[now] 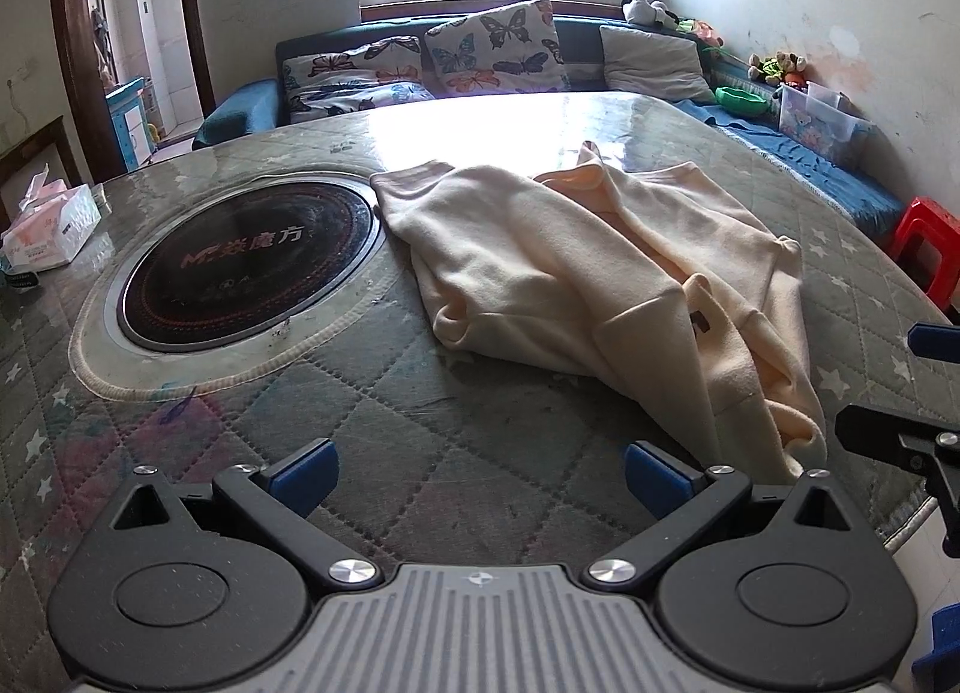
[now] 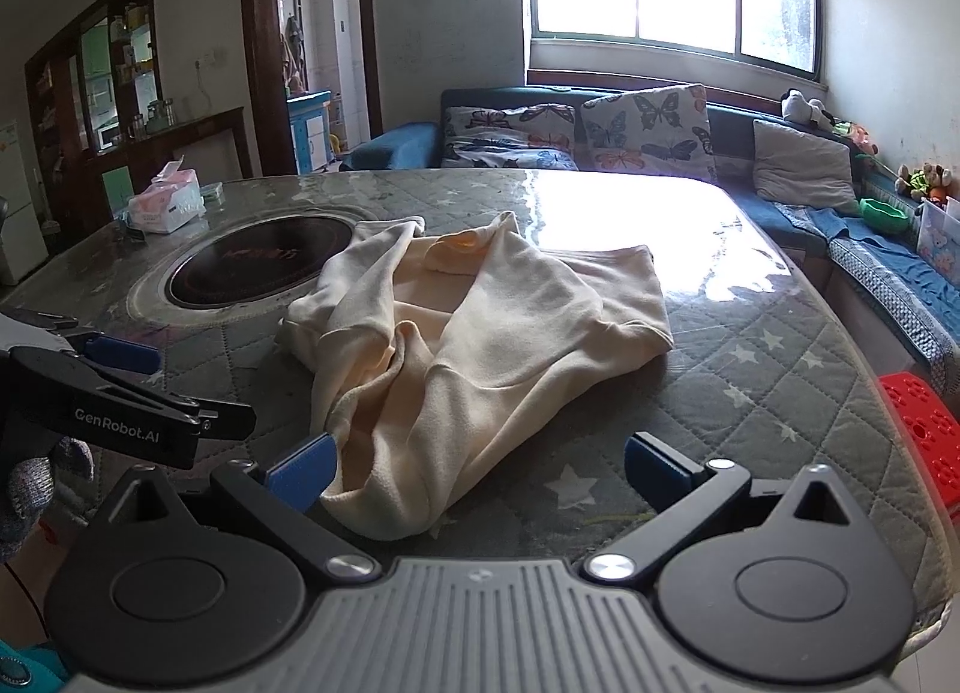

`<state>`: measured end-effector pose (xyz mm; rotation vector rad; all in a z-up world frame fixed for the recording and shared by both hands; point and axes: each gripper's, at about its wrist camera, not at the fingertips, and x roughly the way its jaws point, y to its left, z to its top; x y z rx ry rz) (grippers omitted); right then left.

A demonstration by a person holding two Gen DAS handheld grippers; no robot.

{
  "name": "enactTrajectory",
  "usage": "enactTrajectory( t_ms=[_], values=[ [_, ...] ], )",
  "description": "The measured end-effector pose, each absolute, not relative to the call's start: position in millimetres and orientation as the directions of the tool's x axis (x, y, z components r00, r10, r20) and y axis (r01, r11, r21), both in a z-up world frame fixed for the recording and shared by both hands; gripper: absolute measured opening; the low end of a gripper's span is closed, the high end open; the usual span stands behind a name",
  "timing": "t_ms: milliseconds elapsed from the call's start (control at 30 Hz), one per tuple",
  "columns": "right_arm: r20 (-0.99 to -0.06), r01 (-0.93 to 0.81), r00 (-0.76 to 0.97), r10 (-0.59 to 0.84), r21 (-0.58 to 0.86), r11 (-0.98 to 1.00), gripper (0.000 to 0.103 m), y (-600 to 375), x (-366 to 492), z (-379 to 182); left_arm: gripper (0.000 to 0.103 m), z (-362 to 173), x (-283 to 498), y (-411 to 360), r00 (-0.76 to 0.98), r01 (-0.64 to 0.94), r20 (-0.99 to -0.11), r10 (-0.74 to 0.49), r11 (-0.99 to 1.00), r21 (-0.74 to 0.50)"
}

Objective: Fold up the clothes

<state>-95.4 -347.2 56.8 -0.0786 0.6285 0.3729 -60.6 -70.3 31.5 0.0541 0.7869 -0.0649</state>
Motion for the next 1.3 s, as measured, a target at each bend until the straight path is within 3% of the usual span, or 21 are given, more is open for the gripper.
enactTrajectory(
  t_ms=[933,1300],
  values=[
    [-0.573,-0.360,0.763,0.300,0.009,0.933,0.102,-344.2,-53.8,70.5,0.103,65.5,-6.9,-70.6,0.757,0.065,-0.653,-0.032,0.998,0.027],
    [-0.589,-0.364,0.753,0.293,-0.002,0.931,0.092,-338.2,6.0,75.9,0.100,74.4,75.8,-81.4,0.739,0.050,-0.673,-0.037,0.999,0.000]
  ],
)
